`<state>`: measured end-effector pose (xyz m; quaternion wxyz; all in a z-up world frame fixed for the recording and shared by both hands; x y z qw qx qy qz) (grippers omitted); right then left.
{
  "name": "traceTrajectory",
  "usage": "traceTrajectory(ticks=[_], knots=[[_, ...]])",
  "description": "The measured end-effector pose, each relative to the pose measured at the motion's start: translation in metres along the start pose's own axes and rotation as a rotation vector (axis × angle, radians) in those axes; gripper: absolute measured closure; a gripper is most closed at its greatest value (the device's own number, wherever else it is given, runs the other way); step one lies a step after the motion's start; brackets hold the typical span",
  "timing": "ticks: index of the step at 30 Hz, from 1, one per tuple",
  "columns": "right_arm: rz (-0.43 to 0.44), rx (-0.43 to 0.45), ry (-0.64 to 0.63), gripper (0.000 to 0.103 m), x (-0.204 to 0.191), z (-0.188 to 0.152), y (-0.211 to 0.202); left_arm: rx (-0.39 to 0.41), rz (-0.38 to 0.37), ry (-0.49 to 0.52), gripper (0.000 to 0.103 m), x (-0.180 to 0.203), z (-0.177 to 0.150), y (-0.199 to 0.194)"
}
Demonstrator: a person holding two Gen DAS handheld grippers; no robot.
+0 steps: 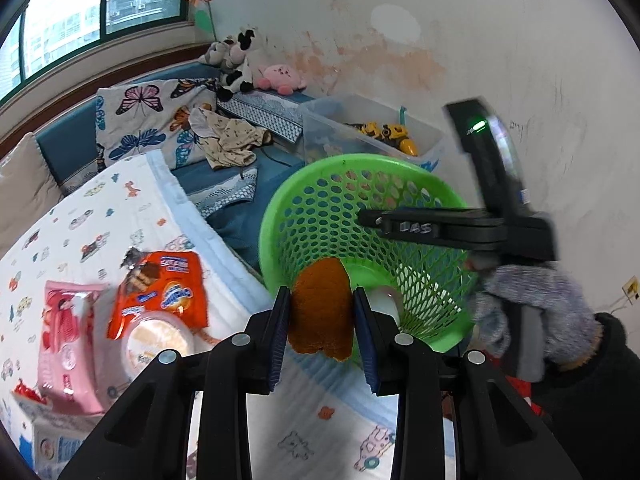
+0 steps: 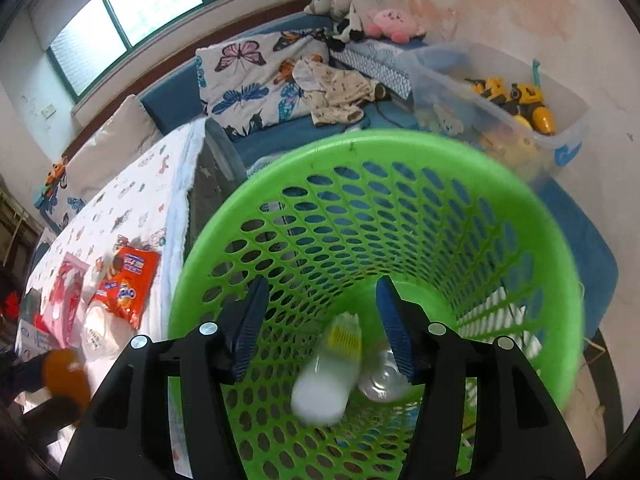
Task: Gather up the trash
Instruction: 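Drop the orange object into the green basket with the left tool, then move both tools back over the table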
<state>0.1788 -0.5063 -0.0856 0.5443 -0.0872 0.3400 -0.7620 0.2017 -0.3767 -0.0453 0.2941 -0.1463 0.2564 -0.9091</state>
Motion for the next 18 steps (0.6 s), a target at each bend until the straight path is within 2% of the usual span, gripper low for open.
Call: traceTrajectory(ticks=[8,14,16,18], knots=[[-0.009,0.068,0.012,0.04,0.016,0.009,-0.045,-0.072,-0.021,0.011,0.072,0.019,-0.001,0.036],[-0.03,0.108,0.011,0.039,0.026,0.007,-0.069,-0.109,-0.024,0.009,0.068,0.026,-0.003,0.059],[-0.031,0.114,0.01,0.037,0.026,0.005,-0.074,-0.114,-0.024,0.015,0.056,0.028,-0.004,0.063],[-0.04,0.124,0.0,0.037,0.025,0.003,-0.08,-0.103,-0.022,0.018,0.051,0.027,-0.002,0.063]])
Point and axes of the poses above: each gripper's, at about its wrist camera, not at the fingertips, and y roughly the way its jaws point, x to its right, z to its top, the point moved 6 cm from there along y, roughly the way its jaws point, and after that the axes turned 14 degrees about x, right-handed, at the moved point
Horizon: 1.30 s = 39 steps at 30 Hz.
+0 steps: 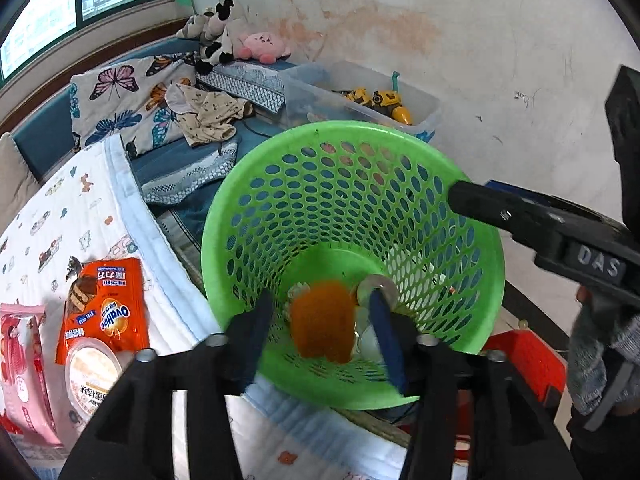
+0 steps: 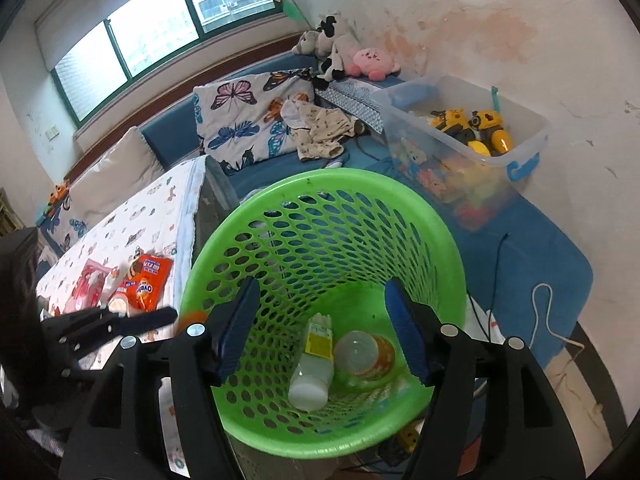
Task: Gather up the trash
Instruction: 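Move both tools back over the table, then grasp the white paper cup with left tool while right tool reaches for clear dish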
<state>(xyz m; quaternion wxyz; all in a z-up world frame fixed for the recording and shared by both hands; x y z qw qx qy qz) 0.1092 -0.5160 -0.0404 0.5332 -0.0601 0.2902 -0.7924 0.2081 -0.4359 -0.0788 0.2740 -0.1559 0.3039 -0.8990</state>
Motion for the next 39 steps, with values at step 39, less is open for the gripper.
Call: traceTrajectory(ticks=[39], knots=[[0.333,0.011,-0.155,0.02,-0.18,-0.1,-0.084,0.319,0.568,-0.202,0.025,-0.161,-0.138,-0.298]])
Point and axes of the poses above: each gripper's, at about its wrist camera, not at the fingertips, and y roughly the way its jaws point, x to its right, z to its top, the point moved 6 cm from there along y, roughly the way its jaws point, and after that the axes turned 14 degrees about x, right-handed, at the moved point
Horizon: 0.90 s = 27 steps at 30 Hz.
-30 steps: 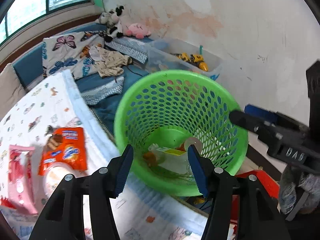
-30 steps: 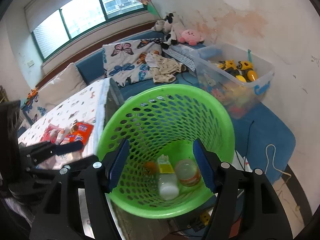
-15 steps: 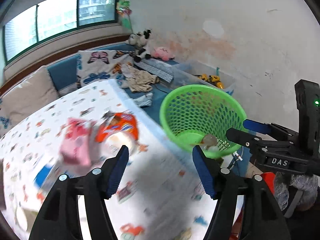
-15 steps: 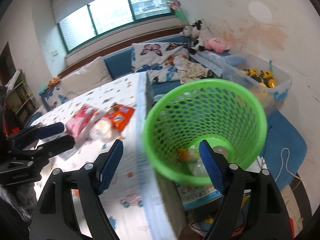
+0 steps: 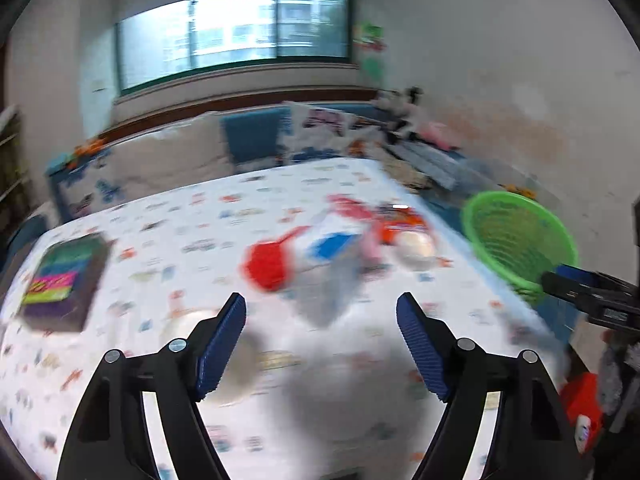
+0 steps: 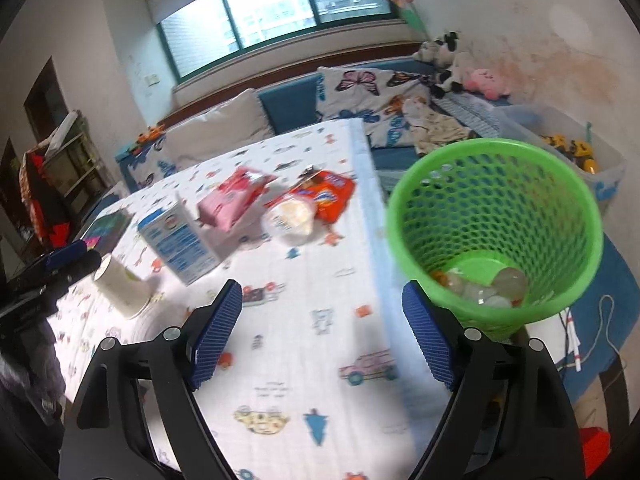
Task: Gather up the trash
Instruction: 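Grasp the white paper cup with left tool while right tool reaches for clear dish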
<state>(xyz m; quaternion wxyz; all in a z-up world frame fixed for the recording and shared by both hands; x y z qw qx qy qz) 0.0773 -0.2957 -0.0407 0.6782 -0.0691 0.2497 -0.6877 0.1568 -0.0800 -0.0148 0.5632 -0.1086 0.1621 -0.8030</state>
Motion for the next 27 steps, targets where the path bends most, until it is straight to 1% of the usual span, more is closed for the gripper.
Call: traceTrajectory(ticks=[1,4,8,11,16,21,23,25,27], knots=[[0.009,-0.004,-0.003,0.02,-0.005,-0.002,0.001,0.001,0.026,-0.006,0.022,-0.01,-0.003,0.0],[0.039,-0.021,-0.02,0.019,-0.024,-0.009,0.006,-0.028,0.094,-0.036,0.021,-0.043,-0.018,0.001],[0.081,-0.047,-0.055,0.018,-0.049,-0.017,0.013,-0.07,0.137,-0.069,0.02,-0.068,-0.038,0.011],[0.117,-0.065,-0.085,0.015,-0.071,-0.027,0.018,-0.101,0.128,-0.094,0.02,-0.077,-0.049,0.02],[0.178,-0.104,-0.112,0.015,-0.101,-0.044,0.026,-0.139,0.129,-0.11,0.019,-0.086,-0.063,0.039],[0.238,-0.16,-0.157,0.015,-0.133,-0.065,0.037,-0.15,0.131,-0.123,0.02,-0.09,-0.067,0.051],[0.261,-0.18,-0.174,0.013,-0.144,-0.072,0.04,-0.154,0.122,-0.15,0.023,-0.093,-0.068,0.055],[0.271,-0.199,-0.196,0.012,-0.154,-0.079,0.046,-0.162,0.109,-0.168,0.03,-0.095,-0.07,0.058],[0.286,-0.221,-0.212,0.012,-0.163,-0.087,0.051,-0.162,0.094,-0.178,0.034,-0.096,-0.07,0.06]])
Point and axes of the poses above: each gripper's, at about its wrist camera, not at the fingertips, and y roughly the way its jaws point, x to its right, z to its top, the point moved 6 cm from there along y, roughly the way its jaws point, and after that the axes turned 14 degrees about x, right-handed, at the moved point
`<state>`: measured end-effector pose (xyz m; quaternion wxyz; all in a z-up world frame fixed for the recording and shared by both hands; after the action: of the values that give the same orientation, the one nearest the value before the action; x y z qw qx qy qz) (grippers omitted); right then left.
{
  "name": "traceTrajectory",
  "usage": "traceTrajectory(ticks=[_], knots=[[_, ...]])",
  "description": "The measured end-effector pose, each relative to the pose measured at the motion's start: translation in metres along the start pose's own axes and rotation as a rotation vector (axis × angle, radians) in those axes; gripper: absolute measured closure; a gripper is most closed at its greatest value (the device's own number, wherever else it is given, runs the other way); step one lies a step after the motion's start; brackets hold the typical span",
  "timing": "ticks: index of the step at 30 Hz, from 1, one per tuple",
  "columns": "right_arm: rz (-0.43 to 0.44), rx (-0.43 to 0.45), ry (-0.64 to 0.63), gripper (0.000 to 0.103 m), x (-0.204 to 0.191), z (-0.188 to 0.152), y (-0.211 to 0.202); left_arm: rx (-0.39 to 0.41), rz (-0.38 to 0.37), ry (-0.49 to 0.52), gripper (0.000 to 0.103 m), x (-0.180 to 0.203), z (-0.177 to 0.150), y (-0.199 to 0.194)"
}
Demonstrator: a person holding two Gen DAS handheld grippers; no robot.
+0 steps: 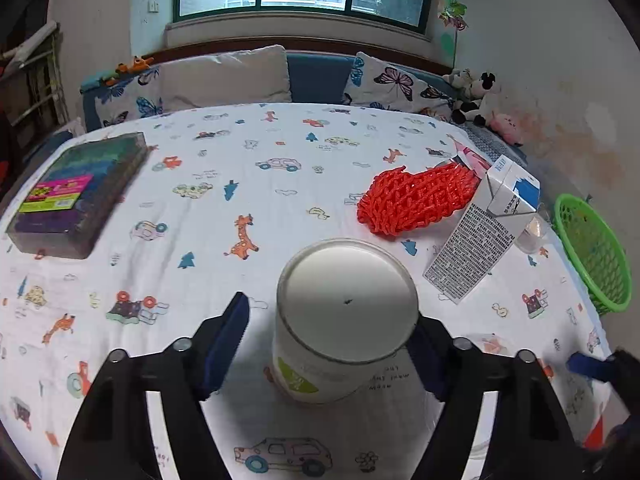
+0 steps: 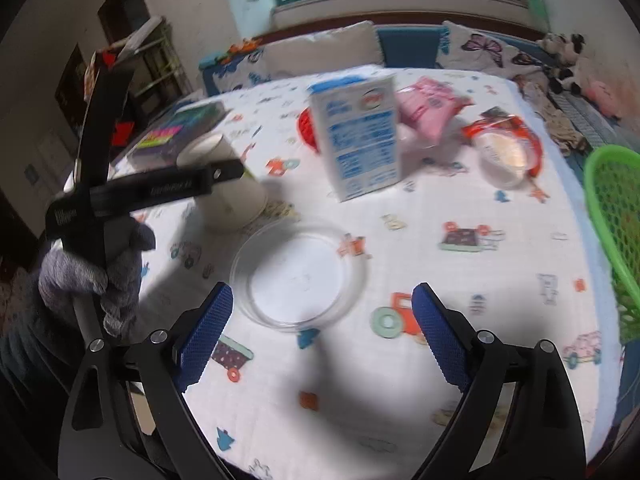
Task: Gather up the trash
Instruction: 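Grasp the white paper cup with left tool while right tool reaches for clear dish, then lift the paper cup with left tool while right tool grasps the clear dish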
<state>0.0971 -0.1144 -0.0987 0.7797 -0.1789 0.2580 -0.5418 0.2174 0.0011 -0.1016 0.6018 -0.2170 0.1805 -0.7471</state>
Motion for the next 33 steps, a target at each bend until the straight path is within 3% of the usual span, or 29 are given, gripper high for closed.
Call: traceTrajectory(ticks=[4,14,33], knots=[[0.007,-0.046,-0.028,0.012,-0.01,-0.008,0.017,0.004,-0.027,0.0,0.046,0.003,0.001,0.002],[-0.009,-0.116,-0.086,0.011,-0.022,-0.017,0.045,0.029,-0.044,-0.02,0.047,-0.002,0.005,-0.007],[-0.076,-0.111,-0.145,0.01,-0.028,-0.012,0.072,0.068,-0.049,-0.035,0.047,-0.008,0.012,-0.029]])
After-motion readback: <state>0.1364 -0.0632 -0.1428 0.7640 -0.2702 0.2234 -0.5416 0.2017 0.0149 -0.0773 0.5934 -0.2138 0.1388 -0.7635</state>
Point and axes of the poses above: each gripper's, at about its wrist camera, not at the fingertips, and y roughly the way its jaws point, x to its right, z to its top, the point moved 6 cm from there along y, roughly the way its jaws point, and after that the axes turned 14 degrees about x, right-handed, at the moved point
